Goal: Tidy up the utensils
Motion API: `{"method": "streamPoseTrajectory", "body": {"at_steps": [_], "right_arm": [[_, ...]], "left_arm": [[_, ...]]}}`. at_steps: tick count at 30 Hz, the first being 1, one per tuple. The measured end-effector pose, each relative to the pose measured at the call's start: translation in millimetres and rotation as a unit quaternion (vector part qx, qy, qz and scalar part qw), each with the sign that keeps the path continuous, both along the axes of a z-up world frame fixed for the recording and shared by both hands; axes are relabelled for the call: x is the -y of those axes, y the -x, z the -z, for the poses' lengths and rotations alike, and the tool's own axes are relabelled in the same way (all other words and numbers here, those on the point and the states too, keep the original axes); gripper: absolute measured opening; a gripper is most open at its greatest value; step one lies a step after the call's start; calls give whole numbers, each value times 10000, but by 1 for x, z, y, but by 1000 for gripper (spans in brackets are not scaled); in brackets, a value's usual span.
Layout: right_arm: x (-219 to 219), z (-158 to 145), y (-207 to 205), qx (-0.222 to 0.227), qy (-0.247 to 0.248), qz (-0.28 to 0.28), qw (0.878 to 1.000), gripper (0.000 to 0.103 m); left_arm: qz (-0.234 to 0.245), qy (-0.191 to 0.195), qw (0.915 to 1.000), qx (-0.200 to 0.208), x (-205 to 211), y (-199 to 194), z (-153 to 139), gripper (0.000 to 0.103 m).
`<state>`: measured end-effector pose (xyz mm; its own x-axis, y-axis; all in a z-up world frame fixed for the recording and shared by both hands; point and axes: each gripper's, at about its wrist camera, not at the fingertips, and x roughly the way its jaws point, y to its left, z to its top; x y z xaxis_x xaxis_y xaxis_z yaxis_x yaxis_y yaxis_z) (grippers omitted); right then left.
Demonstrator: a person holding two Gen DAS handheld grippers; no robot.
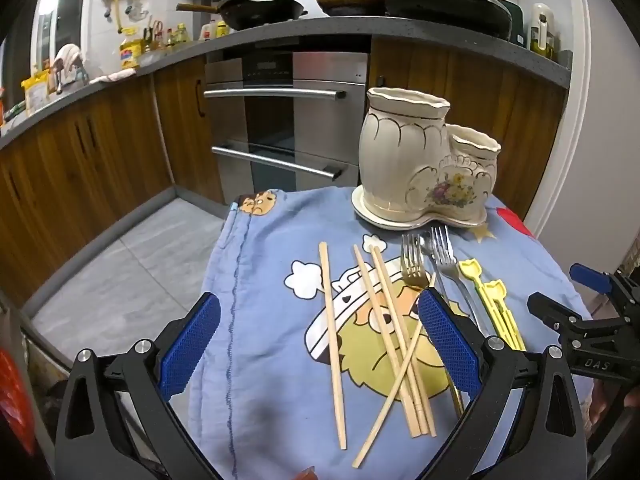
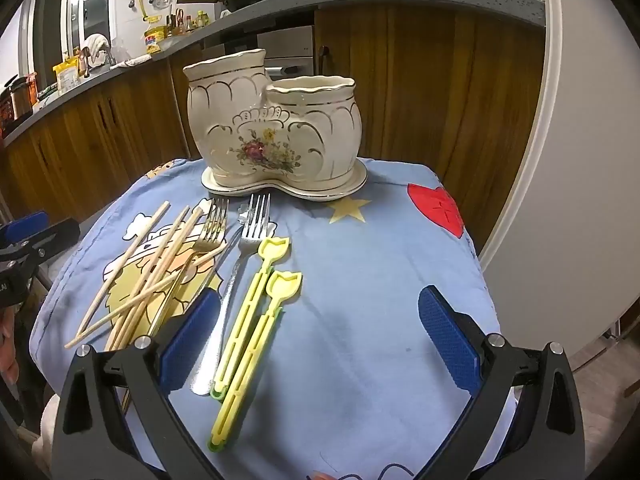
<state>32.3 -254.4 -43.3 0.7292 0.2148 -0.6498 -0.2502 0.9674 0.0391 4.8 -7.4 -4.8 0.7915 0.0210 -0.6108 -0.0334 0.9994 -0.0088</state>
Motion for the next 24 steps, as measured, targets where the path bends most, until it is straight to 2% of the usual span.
{"method": "streamPoseTrajectory", "body": {"at_steps": [24], "right_arm": [[2,0,1,-8,3,24,10000,98]], "left_arm": [[-4,7,10000,6,3,-1,1,98]]}}
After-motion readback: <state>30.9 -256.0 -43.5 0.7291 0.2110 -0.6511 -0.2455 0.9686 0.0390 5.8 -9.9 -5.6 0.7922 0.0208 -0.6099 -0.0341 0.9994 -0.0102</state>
